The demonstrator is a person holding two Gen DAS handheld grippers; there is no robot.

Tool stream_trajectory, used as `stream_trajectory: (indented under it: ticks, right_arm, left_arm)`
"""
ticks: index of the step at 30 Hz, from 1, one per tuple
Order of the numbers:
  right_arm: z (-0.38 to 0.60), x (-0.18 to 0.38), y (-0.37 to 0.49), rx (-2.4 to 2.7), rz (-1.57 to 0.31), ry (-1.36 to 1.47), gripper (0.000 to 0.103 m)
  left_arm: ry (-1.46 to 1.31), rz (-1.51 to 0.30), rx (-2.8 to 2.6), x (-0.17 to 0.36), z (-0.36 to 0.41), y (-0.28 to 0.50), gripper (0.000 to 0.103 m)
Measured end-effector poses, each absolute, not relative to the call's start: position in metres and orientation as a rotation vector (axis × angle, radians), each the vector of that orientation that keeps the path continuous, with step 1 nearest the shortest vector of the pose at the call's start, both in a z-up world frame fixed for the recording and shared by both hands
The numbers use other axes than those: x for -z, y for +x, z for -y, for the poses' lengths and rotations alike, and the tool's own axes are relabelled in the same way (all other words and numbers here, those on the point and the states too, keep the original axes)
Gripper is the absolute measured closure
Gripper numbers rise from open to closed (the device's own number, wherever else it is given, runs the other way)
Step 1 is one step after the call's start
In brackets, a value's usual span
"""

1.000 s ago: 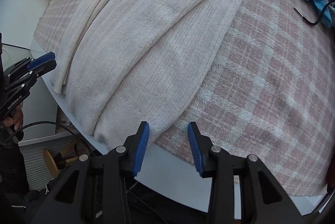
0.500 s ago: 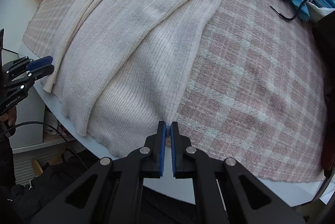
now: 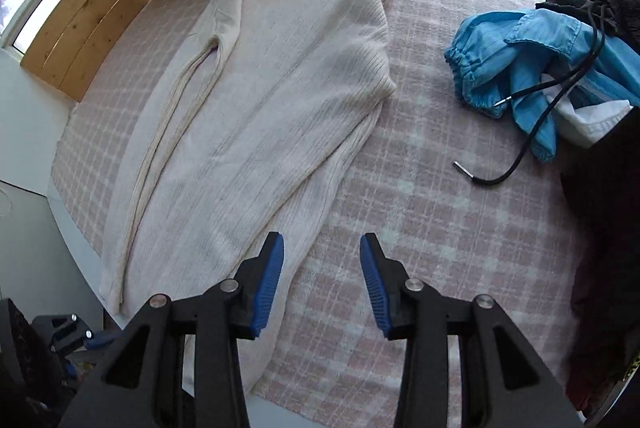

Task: Fold clothes

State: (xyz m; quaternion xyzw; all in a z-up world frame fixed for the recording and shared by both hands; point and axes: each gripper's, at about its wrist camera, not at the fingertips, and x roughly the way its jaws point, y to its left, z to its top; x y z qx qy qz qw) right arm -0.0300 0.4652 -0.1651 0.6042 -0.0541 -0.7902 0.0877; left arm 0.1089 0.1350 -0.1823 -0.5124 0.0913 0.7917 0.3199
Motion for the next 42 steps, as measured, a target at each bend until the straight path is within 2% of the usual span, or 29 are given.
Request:
stream_trajectory:
  ticks: [3, 10, 11, 12, 13, 14, 17, 19, 21, 23, 26, 27, 28, 29, 32, 34, 36, 37, 38, 39, 42]
  right_arm:
    - [-0.458, 0.178, -0.063, 2.385, 0.157, 1.826, 0.064]
    - [-0.475, 0.205, -0.144, 2.377, 0.147, 1.847, 0.064]
    - [-0.471, 0.206, -0.144, 2.363, 0.141, 1.827, 0.064]
    - [-0.463, 0.211, -0.149, 2.347, 0.125, 1.813, 0.067]
    - [-0.448, 0.223, -0.162, 2.327, 0.079, 1.817, 0.088]
    - [-0.443, 0.226, -0.166, 2.315, 0.038, 1.822, 0.089]
    - [-0.438, 0.227, -0.172, 2.295, -0.013, 1.818, 0.088]
    - [-0.438, 0.226, -0.175, 2.286, -0.028, 1.814, 0.085]
    - [-0.439, 0.225, -0.177, 2.281, -0.038, 1.809, 0.083]
    - [-0.440, 0.224, -0.179, 2.275, -0.047, 1.804, 0.065]
    - [-0.442, 0.222, -0.182, 2.267, -0.061, 1.796, 0.065]
    - [-0.443, 0.222, -0.183, 2.264, -0.065, 1.794, 0.067]
    - [-0.444, 0.221, -0.184, 2.261, -0.070, 1.792, 0.078]
    - [-0.444, 0.220, -0.186, 2.258, -0.074, 1.789, 0.085]
    - [-0.446, 0.219, -0.189, 2.249, -0.087, 1.783, 0.091]
    - [-0.446, 0.221, -0.197, 2.238, -0.090, 1.788, 0.092]
    - [-0.446, 0.224, -0.204, 2.227, -0.088, 1.795, 0.090]
    - [-0.447, 0.225, -0.206, 2.224, -0.069, 1.808, 0.079]
    - [-0.448, 0.227, -0.208, 2.220, -0.048, 1.816, 0.061]
    - [-0.450, 0.229, -0.207, 2.208, -0.019, 1.809, 0.058]
    - [-0.453, 0.233, -0.206, 2.175, 0.053, 1.789, 0.058]
  left_arm:
    - [-1.370, -0.298, -2.062, 0.197, -0.170, 0.111, 0.079]
    - [-1.469, -0.227, -2.108, 0.223, -0.174, 0.102, 0.080]
    - [-1.473, -0.206, -2.115, 0.223, -0.172, 0.102, 0.086]
    - [-1.481, -0.178, -2.121, 0.224, -0.169, 0.101, 0.094]
    - [-1.493, -0.141, -2.124, 0.224, -0.165, 0.099, 0.097]
    - [-1.500, -0.113, -2.128, 0.223, -0.162, 0.098, 0.098]
    - [-1.496, -0.064, -2.149, 0.210, -0.160, 0.101, 0.100]
    - [-1.505, -0.082, -2.157, 0.208, -0.163, 0.103, 0.094]
    - [-1.558, -0.095, -2.155, 0.216, -0.164, 0.102, 0.094]
    - [-1.587, -0.090, -2.164, 0.220, -0.163, 0.101, 0.094]
    - [-1.590, -0.093, -2.185, 0.222, -0.162, 0.102, 0.093]
    - [-1.588, -0.096, -2.187, 0.223, -0.162, 0.102, 0.093]
    - [-1.586, -0.094, -2.190, 0.223, -0.161, 0.101, 0.095]
    - [-1.587, -0.086, -2.194, 0.221, -0.161, 0.101, 0.100]
    - [-1.563, -0.053, -2.215, 0.207, -0.159, 0.104, 0.101]
    - [-1.519, -0.074, -2.237, 0.193, -0.164, 0.111, 0.101]
    - [-1.534, -0.114, -2.230, 0.196, -0.169, 0.113, 0.100]
    - [-1.559, -0.132, -2.228, 0.201, -0.170, 0.112, 0.099]
    - [-1.594, -0.140, -2.225, 0.208, -0.169, 0.110, 0.099]
    - [-1.624, -0.140, -2.220, 0.214, -0.168, 0.109, 0.099]
    - [-1.642, -0.121, -2.240, 0.219, -0.163, 0.109, 0.099]
